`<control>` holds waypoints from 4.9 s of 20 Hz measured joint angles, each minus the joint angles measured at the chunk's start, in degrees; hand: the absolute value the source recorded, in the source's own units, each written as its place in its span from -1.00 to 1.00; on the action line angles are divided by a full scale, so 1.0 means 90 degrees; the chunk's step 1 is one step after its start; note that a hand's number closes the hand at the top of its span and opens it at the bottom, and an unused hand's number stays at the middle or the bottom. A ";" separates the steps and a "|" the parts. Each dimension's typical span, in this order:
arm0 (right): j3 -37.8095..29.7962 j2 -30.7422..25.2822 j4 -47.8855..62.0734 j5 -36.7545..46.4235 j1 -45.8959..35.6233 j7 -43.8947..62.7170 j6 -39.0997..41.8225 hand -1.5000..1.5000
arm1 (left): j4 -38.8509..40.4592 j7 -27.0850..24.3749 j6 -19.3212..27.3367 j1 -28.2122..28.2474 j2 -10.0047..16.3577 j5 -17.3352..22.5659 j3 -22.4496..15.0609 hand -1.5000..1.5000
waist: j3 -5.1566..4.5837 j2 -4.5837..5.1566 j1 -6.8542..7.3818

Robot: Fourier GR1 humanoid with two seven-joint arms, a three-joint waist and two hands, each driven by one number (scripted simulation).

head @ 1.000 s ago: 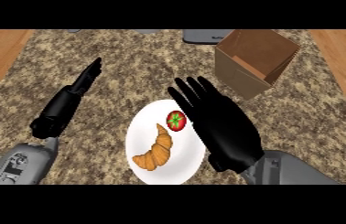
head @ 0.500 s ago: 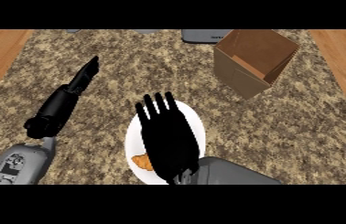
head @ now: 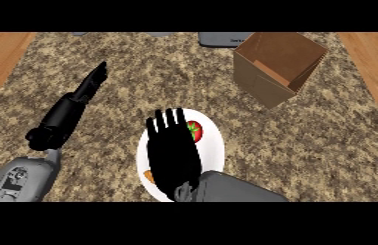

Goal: Pick the tomato from the plate and place it in the cardboard box

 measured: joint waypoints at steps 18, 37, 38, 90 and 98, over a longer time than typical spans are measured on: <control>0.0284 0.0079 0.1658 0.0679 -0.0191 -0.0143 -0.0708 -1.00 | 0.0056 -0.0087 -0.0326 0.0059 -0.0280 -0.0352 0.0352 0.00 | 0.0003 0.0006 -0.0001; 0.0193 0.0116 0.2926 0.0894 -0.0168 -0.0551 -0.1438 -1.00 | -0.0128 0.0082 -0.0652 0.0104 -0.0640 -0.0741 0.0674 0.00 | 0.0004 0.0009 0.0006; 0.0220 0.0116 0.2990 0.0914 -0.0154 -0.0569 -0.1517 -1.00 | -0.0162 0.0155 -0.0712 0.0062 -0.0619 -0.0704 0.0730 0.00 | 0.0004 0.0009 0.0008; -0.2589 -0.0677 0.4104 -0.0086 -0.3051 -0.1579 -0.5657 1.00 | -0.0206 0.0223 -0.0989 0.0031 -0.0926 -0.1006 0.1051 0.00 | 0.0004 0.0000 -0.0040; -0.3287 -0.1562 0.4744 -0.0169 -0.2908 -0.2300 -0.5212 1.00 | -0.0181 0.0177 -0.0950 0.0001 -0.1034 -0.1109 0.1018 0.00 | 0.0004 0.0020 -0.0008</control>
